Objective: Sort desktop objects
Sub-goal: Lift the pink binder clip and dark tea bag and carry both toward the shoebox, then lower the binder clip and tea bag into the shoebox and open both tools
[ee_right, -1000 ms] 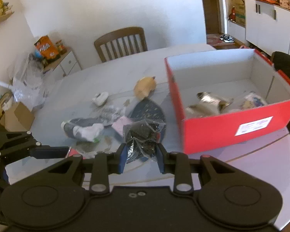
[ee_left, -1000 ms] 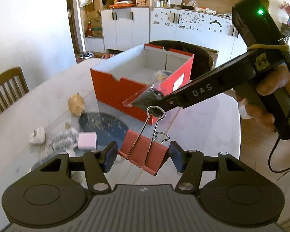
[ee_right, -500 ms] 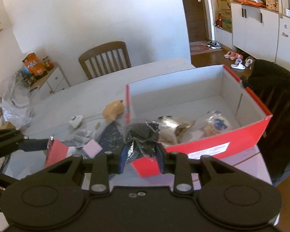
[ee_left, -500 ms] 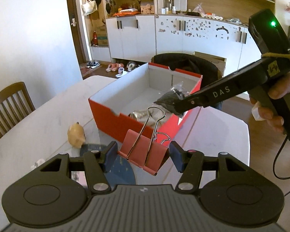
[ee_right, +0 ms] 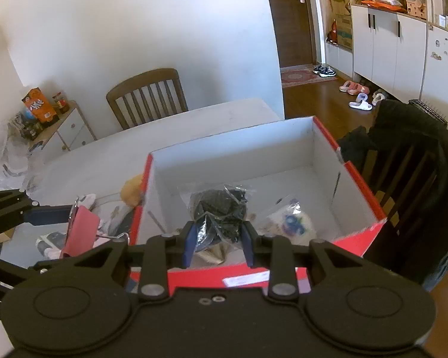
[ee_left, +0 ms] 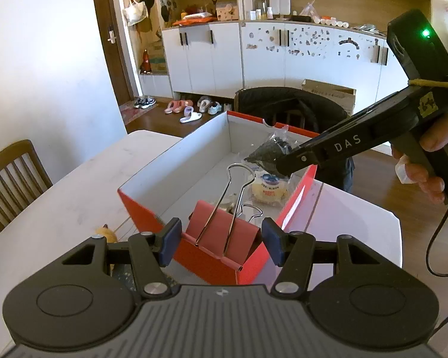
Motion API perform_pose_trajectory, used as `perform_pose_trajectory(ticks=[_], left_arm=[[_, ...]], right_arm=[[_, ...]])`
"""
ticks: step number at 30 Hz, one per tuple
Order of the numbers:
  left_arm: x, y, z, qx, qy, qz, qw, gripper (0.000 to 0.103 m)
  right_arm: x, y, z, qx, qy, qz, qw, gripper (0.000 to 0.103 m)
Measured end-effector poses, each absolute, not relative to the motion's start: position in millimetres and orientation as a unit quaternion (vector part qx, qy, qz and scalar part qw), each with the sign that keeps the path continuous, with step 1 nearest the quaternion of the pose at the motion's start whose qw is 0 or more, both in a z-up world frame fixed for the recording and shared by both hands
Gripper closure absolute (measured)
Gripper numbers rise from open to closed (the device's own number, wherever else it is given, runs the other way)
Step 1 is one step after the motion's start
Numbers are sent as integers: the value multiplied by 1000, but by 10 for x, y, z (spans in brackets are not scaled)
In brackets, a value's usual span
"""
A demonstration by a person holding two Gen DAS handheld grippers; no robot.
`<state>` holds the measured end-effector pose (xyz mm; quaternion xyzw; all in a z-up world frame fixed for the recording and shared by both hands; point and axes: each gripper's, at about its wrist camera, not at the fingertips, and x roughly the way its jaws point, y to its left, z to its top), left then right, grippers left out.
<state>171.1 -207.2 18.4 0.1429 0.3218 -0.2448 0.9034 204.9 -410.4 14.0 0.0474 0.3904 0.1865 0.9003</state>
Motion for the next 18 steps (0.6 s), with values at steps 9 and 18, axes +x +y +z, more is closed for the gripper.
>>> perform_pose_trajectory(ticks=[9,18], left_arm=[[2154,-2391,118,142,345,-245,895,45],[2574,-2719,-52,152,376,-249,879,45]], right_arm=[[2407,-4284,53,45,409,194,890,72],[2750,-4376,-19,33,420,200,885,72]])
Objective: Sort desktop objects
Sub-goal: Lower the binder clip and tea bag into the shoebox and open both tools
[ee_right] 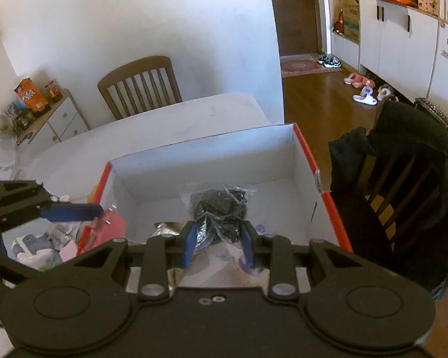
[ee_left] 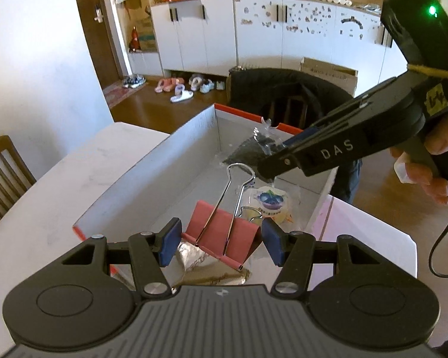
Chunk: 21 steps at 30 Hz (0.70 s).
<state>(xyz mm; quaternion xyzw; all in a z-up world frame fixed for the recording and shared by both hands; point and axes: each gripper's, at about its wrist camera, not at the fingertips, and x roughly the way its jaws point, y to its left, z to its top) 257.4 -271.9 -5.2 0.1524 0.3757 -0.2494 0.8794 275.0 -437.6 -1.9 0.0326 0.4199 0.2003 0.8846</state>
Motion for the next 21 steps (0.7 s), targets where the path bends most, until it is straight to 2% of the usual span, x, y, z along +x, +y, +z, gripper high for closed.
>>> perform_pose_trajectory(ticks=[21], left_arm=[[3138,-3116,-639,154,479,-234,832,45]], right_arm=[[3669,-4138,-558,-24,506,224,832,72]])
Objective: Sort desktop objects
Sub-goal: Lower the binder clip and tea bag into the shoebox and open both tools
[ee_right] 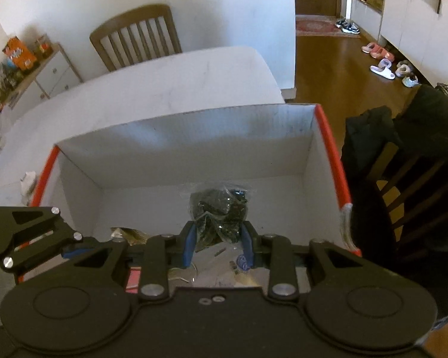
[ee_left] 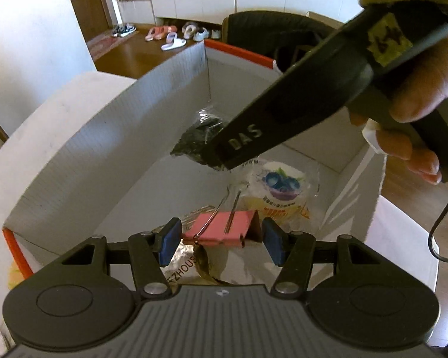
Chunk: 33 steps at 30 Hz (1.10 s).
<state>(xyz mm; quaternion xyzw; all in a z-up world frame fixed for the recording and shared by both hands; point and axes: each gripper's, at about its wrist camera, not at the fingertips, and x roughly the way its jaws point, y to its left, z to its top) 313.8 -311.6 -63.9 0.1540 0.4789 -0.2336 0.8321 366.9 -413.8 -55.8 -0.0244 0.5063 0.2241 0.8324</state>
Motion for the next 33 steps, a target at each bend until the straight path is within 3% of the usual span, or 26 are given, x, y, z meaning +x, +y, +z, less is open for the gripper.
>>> perform_pose_trajectory(ticks=[16,24,29,33], left_arm=[[3343,-3082,-685,135,509,-242,815,45],[3369,-3078,-677,126,517,-242,811,45],[3327,-3039,-645,129,505,-253,815,45],[3289,-2986,-602,120,498,-247,823,44]], right_arm=[[3858,-3938,-853,-47,565,214,795,71],[3839,-3931,-828,-39,569,208,794,63],[3814,-3982,-777,-41,563,207,799,51],[3793,-4019,-715,-37,558,210,802,49]])
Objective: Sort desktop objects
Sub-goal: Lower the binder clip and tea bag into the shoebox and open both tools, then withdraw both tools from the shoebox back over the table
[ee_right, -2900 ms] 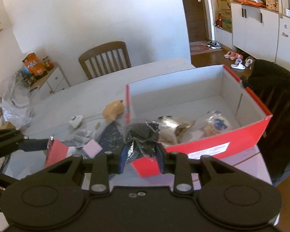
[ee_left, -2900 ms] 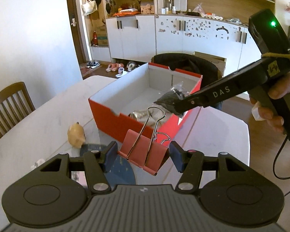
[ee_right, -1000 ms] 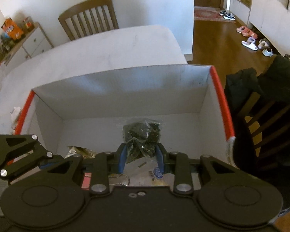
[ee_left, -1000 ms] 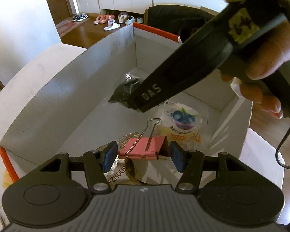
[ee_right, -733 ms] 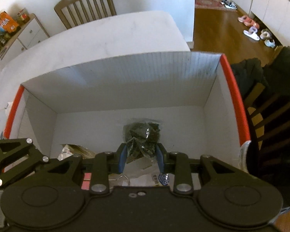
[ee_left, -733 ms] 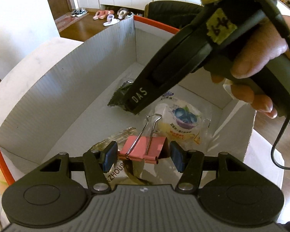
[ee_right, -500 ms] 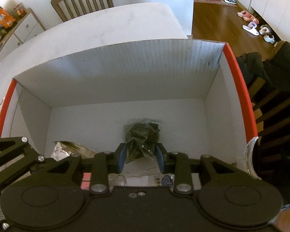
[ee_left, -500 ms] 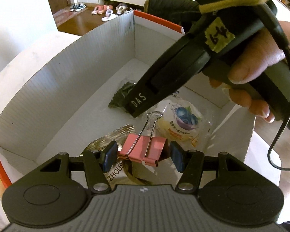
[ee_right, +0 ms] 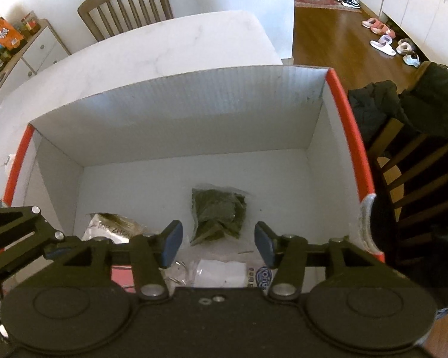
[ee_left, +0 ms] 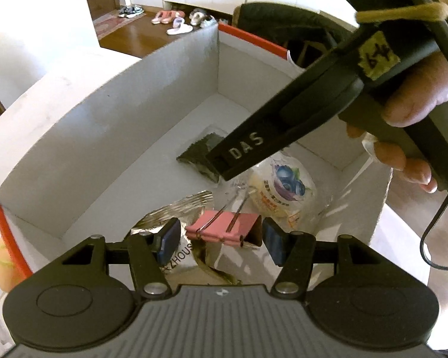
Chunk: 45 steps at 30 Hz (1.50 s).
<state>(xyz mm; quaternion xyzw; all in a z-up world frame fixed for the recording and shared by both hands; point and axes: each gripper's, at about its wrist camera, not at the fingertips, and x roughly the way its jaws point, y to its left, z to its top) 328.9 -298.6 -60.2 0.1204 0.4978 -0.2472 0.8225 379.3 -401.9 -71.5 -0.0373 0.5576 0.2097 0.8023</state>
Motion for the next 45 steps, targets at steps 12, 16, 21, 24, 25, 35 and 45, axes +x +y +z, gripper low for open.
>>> perform_pose_trajectory(ticks=[12,16,21,24,25,35,45], left_arm=[[3101,-2809,-388,83,469,-244,845,40],[3027,-2721,-301,68,455,-236,856,40],[2832,-2618,-175,38,432,-228,872,40],[2721,-2555,-111,26,418,-221,881,40],[2673,-2528,-84,23,413,-219,884,40],[2200,-2214,145,10,372,-199,907,40],[1780,-1728,256,10,352,-181,918,32]], right_arm=[[3626,-4054,-337,-22,525,243,815,32],[3538,-4085,-185,-15,511,258,820,31],[3402,-4127,-28,-6,494,276,824,30],[3288,-4110,44,-4,485,287,826,29],[3251,-4104,67,-2,483,289,826,29],[2903,-4008,291,9,457,303,836,29],[2421,-3739,338,-2,424,303,853,21]])
